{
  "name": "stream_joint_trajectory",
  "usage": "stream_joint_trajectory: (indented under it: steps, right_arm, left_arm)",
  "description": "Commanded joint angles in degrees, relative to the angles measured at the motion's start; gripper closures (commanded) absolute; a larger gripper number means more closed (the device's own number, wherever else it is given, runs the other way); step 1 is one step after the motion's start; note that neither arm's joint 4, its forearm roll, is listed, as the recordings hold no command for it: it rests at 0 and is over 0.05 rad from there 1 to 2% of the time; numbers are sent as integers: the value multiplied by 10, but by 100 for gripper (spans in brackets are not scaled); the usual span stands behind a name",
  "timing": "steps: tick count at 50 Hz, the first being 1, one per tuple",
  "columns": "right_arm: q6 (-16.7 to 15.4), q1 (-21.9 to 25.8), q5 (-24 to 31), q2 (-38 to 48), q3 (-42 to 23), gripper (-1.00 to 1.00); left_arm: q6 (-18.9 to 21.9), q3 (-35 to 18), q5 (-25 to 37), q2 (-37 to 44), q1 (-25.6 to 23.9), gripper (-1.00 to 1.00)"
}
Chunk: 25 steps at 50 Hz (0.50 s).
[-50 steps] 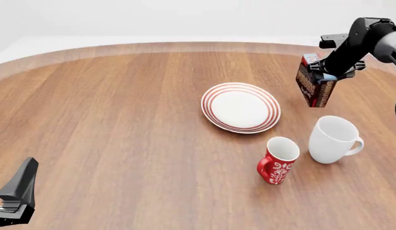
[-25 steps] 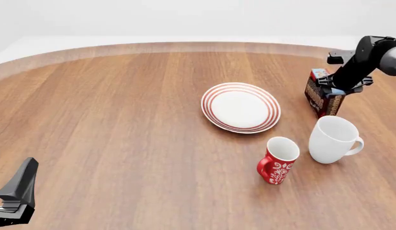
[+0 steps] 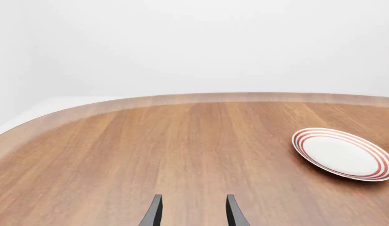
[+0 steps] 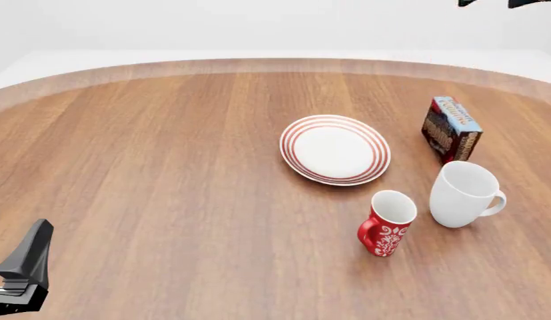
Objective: Put the chocolate pudding to the right of the plate.
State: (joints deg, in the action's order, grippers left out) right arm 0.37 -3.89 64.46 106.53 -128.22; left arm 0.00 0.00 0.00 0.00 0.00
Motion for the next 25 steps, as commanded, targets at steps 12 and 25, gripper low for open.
stream_joint_trajectory:
  steps: [12, 25]
  right_arm:
    - [136, -195, -301, -1036, 746, -100]
    - [86, -259, -627, -1065, 1115, -100]
  left_arm:
    - [0, 0, 0, 0, 0, -100]
    - [0, 0, 0, 0, 0, -100]
